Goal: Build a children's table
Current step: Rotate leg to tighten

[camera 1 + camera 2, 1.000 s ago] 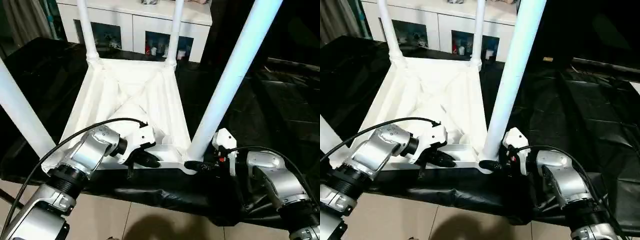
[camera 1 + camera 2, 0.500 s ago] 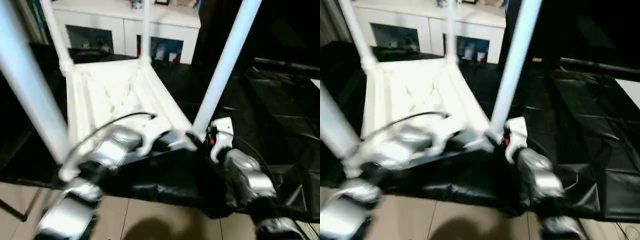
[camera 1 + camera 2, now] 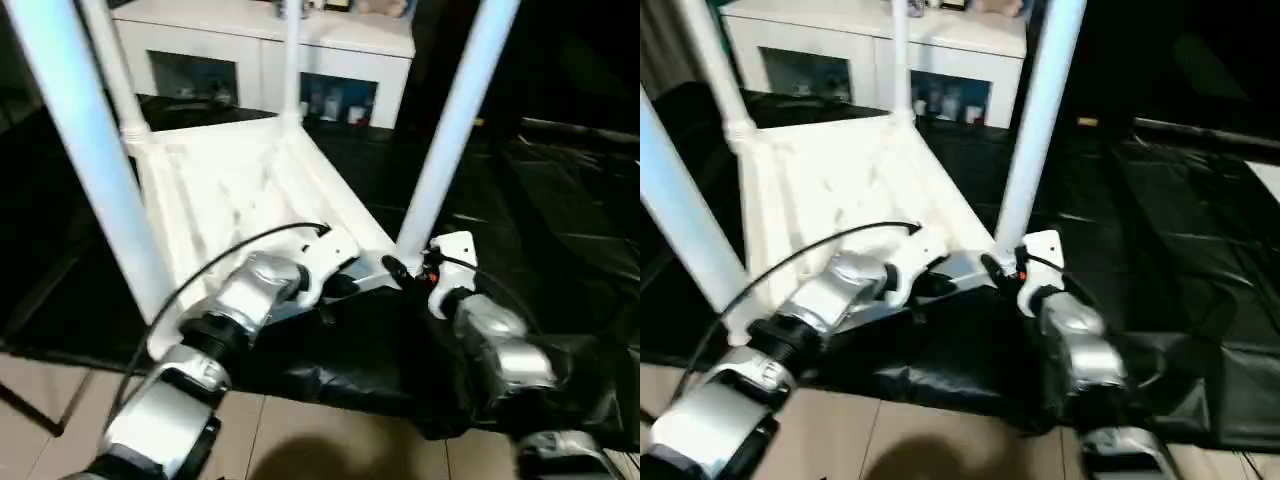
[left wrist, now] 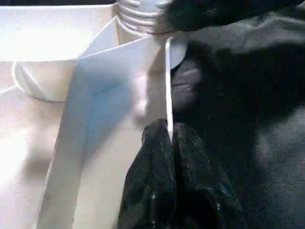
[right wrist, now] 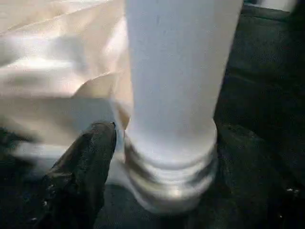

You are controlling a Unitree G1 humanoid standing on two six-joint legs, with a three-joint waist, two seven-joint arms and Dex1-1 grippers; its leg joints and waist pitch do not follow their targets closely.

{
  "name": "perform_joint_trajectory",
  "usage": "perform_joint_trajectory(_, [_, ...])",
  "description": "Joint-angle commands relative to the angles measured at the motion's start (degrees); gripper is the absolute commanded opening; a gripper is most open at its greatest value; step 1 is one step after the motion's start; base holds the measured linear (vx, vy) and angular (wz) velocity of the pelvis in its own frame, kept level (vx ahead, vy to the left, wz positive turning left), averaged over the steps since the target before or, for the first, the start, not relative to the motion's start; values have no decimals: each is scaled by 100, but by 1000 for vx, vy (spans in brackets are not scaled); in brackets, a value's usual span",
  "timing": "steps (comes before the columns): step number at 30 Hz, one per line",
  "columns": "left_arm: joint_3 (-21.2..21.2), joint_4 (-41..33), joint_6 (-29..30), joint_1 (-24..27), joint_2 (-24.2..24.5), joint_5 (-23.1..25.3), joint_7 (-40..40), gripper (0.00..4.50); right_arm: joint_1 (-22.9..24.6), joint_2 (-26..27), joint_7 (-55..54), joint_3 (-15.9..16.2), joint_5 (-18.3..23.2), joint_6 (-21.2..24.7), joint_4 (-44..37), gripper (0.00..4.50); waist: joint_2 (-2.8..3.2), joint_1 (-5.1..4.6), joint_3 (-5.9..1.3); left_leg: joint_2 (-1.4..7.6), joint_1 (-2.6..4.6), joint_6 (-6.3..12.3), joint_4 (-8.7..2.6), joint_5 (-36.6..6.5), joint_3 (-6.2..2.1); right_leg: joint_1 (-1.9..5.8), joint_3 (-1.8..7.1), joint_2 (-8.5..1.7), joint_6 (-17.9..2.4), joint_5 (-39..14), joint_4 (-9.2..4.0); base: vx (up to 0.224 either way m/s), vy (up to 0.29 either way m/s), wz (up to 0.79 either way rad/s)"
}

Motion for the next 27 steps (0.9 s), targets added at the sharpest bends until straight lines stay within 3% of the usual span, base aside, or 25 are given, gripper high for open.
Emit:
perform_joint_trajectory(1, [-283, 2, -28, 272, 172, 52, -479, 0, -3, -189, 570, 323, -79, -127, -205, 369, 15, 42, -281, -2, -102, 306, -419, -1485, 23, 285, 168, -290, -785, -1961, -532, 0, 0, 0])
perform_joint_trajectory(3, [-399, -371, -105, 442, 408, -75, -1081, 0, 58, -515, 1020, 429, -119, -192, -297, 369, 4, 51, -285, 12, -70, 327, -398, -1428, 41, 279, 172, -284, -966, -1712, -502, 0, 0, 0])
perform_joint_trajectory(7, [-516, -937, -132, 653, 763, -331, -1914, 0, 149, -797, 1673, 419, 93, -46, -507, 369, 13, 95, -309, 17, -52, 461, -366, -923, 87, 301, 180, -246, -1339, -638, -379, 42, -10, 2])
perform_joint_trajectory(9, [-554, -1137, -137, 729, 882, -426, -2190, 0, 199, -864, 1886, 451, 159, 20, -602, 369, 45, 121, -323, 35, -32, 488, -355, -763, 87, 312, 177, -251, -1497, -230, -319, 0, 0, 0])
perform_joint_trajectory(13, [-591, -1555, -127, 893, 1117, -595, -2703, 0, 353, -1067, 2492, 664, 282, 211, -877, 369, 42, 133, -338, 23, -34, 616, -322, -508, 97, 343, 160, -226, -1643, 403, -247, 0, 0, 0])
perform_joint_trajectory(16, [-584, -1683, -62, 946, 1177, -624, -2760, 0, 387, -1127, 2632, 754, 274, 225, -909, 369, 30, 151, -319, 28, -29, 607, -339, -670, 107, 339, 155, -253, -1633, 138, -273, 0, 0, 0])
perform_joint_trajectory(21, [-582, -1762, -5, 970, 1212, -645, -2796, 0, 365, -1096, 2700, 707, 264, 258, -864, 342, 26, 162, -303, 33, -31, 441, -361, -887, 109, 332, 160, -281, -1411, -510, -326, 0, 0, 0])
perform_joint_trajectory(27, [-580, -1866, 86, 1011, 1241, -656, -2813, 0, 372, -1162, 2799, 764, 322, 363, -920, 287, 14, 160, -321, 20, -45, 448, -340, -669, 106, 345, 157, -275, -1397, -285, -293, 0, 0, 0])
